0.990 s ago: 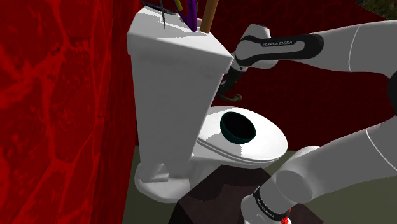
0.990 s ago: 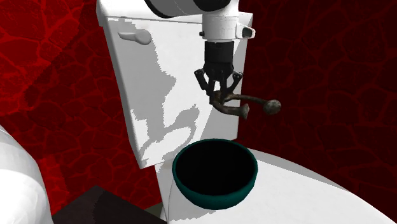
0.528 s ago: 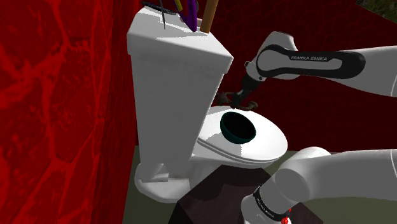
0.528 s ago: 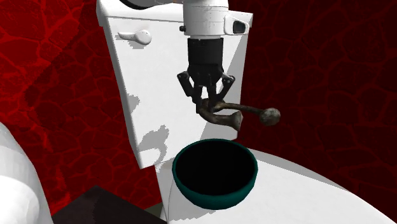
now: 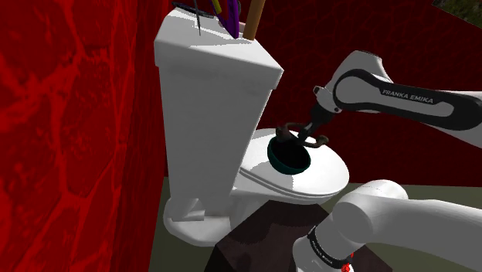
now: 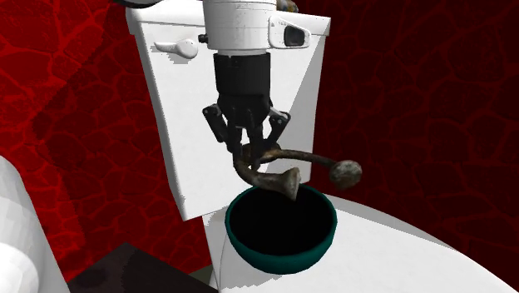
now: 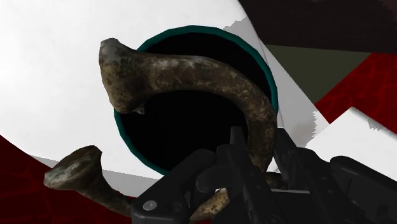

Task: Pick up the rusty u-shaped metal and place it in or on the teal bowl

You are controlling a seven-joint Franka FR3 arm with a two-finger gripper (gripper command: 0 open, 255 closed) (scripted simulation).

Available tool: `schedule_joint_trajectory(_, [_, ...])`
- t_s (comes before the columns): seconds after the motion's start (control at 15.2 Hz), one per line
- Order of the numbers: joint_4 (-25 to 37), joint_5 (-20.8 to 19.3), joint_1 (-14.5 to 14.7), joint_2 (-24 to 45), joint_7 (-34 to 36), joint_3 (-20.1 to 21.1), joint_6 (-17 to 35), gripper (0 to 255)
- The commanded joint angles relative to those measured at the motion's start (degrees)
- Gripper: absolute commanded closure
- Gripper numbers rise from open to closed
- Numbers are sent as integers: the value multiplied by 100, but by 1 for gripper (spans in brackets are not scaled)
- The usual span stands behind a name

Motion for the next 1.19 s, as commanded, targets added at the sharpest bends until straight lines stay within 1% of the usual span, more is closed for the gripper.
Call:
schedule_joint_trajectory(0.0, [-151,-18,-14,-9,-8,-17,143,255])
schedule_joint_trajectory(0.59, [-742,-102,-53,214,-50,-121,954,255])
schedule_joint_trajectory(0.66, [-859,-121,-60,290,-60,-146,1146,255])
schedule_joint_trajectory(1.12, [-859,-119,-62,290,-61,-145,1146,255])
